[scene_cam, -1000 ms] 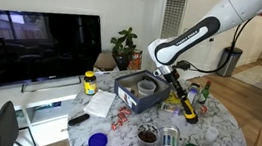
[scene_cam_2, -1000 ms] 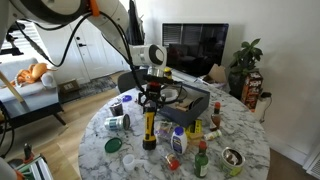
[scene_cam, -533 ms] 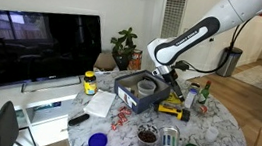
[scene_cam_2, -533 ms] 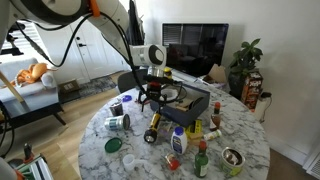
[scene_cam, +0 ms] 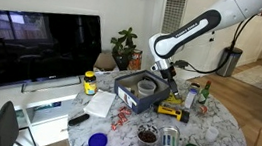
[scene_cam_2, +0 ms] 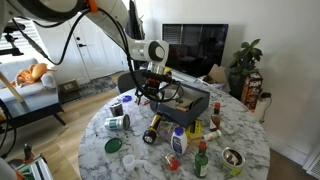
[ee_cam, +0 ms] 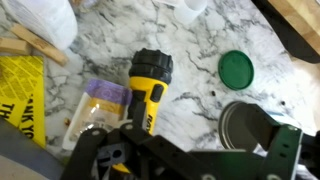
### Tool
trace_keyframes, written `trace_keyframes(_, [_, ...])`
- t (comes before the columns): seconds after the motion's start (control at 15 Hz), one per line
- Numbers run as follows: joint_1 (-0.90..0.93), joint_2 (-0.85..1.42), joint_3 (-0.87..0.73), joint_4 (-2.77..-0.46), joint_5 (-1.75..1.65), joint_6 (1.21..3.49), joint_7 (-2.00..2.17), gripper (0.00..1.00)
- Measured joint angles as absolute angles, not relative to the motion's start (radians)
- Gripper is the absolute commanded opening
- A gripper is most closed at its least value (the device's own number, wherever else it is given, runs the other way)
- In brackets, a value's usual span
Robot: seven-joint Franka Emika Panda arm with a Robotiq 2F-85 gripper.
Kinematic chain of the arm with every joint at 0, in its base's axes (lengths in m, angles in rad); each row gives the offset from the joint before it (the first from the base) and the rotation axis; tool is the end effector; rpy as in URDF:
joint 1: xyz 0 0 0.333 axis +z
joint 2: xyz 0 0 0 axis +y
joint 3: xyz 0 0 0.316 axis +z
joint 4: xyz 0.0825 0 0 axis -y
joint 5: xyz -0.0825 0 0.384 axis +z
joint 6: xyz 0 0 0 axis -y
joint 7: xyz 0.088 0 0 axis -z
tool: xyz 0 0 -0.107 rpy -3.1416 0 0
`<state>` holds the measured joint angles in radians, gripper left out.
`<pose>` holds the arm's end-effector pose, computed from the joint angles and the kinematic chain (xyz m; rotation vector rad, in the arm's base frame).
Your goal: Put the black and yellow torch on the table then put the silver cup inside the clear cup in the box.
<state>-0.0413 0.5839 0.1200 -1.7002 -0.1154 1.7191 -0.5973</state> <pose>0.6044 0.0320 0.2268 -2.7308 -1.0360 0.8247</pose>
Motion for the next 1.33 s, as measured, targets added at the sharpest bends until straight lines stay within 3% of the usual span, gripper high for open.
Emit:
trace_keyframes(0.6, [-0.064,0.549,0.161,-1.702,0.058,1.717,-0.686,1.0])
trace_keyframes(1.33, [-0.061,0.747,0.206,-1.705,0.183,1.726,-0.998,1.0])
